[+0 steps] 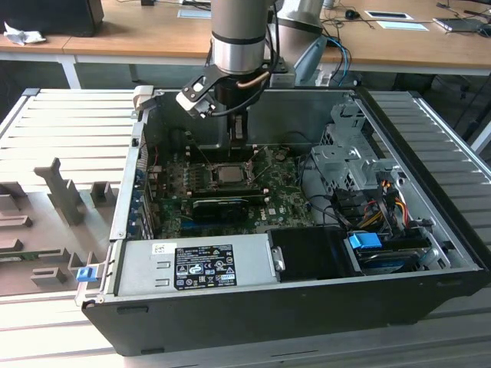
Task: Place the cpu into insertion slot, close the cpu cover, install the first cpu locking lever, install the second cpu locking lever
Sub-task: 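Close the cpu cover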
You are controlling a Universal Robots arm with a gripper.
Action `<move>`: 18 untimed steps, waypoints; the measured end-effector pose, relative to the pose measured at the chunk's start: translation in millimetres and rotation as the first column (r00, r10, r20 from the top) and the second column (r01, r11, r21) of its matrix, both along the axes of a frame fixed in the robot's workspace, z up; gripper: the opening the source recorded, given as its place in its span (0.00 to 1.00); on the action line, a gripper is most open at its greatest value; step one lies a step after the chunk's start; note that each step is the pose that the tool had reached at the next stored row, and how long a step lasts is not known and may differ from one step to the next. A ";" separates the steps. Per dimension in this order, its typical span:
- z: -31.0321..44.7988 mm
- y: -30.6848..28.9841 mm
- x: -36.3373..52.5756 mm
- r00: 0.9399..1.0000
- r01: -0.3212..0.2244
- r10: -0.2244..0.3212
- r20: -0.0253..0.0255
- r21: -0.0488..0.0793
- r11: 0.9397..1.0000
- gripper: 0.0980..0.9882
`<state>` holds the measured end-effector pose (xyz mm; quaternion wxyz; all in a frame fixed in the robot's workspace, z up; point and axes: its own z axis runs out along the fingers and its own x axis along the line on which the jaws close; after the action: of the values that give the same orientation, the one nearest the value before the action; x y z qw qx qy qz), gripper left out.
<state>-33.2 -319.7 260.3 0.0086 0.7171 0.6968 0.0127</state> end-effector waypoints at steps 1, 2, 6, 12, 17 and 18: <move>2.0 0.0 0.0 1.000 0.000 0.000 0.000 0.000 1.000 0.01; 3.2 0.0 0.0 1.000 0.000 0.000 0.000 0.000 1.000 0.01; 8.8 0.0 0.0 1.000 0.000 0.000 0.000 0.000 1.000 0.01; 19.5 0.0 0.0 1.000 0.000 0.000 0.001 0.000 1.000 0.01; 19.4 -0.1 11.2 1.000 0.000 0.000 0.001 0.000 1.000 0.01; 19.3 -0.1 16.5 1.000 0.000 0.000 0.001 0.000 1.000 0.01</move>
<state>-16.7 -319.8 279.6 0.0091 0.7171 0.6968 0.0131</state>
